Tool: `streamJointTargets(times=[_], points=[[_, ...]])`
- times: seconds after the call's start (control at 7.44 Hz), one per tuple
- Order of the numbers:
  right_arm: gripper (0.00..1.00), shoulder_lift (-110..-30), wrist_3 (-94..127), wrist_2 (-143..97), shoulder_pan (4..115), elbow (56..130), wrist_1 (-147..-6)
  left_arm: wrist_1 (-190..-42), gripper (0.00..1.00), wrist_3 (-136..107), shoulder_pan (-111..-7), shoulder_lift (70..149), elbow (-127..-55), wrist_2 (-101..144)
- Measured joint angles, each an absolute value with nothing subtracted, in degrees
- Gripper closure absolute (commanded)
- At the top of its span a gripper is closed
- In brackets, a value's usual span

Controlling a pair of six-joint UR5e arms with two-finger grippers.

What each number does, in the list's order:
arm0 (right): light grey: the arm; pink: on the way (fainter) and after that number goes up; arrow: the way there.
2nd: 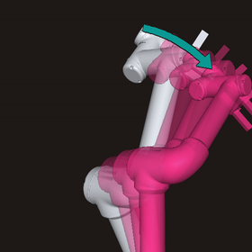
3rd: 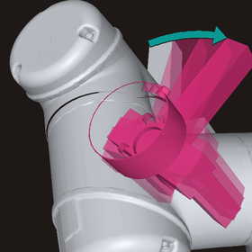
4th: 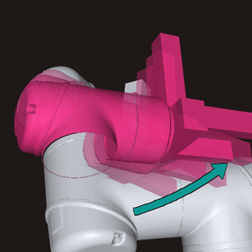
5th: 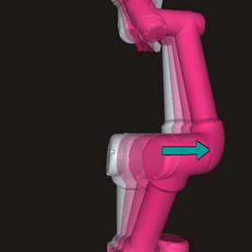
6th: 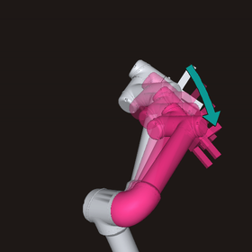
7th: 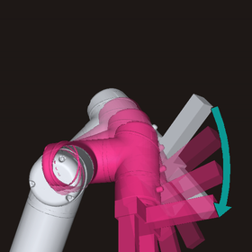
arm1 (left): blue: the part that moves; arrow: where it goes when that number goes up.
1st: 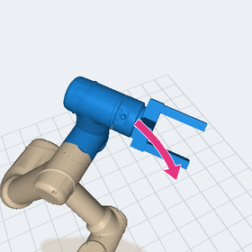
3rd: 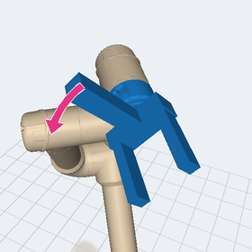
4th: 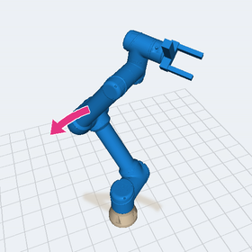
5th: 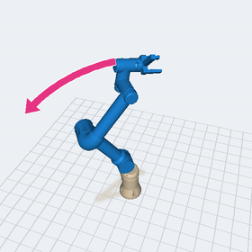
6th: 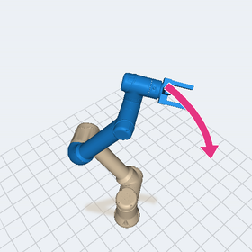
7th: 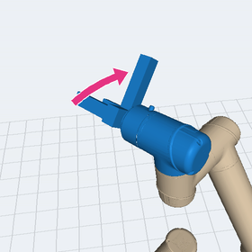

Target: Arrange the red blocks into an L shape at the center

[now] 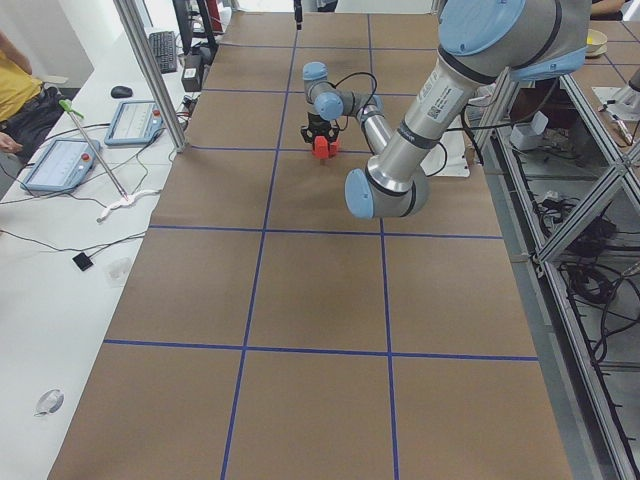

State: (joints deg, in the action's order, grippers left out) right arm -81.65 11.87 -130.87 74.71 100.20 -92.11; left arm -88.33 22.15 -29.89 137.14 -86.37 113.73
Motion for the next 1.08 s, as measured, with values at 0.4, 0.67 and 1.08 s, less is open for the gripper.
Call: streamJointTargets(times=[0.4, 0.67, 1.08], points=[[0.0, -81.6, 11.9, -130.9, 74.7, 100.2, -92.1, -88.3, 0.82, 22.1, -29.9, 137.3, -85.9, 113.3], [0.0, -81.6, 11.9, -130.9, 74.7, 100.2, -92.1, -88.4, 0.82, 21.4, -29.9, 137.4, -85.5, 112.3], [0.0, -81.5, 11.9, -130.9, 74.7, 100.1, -92.1, -88.6, 0.77, 21.0, -29.9, 137.5, -85.2, 112.2]])
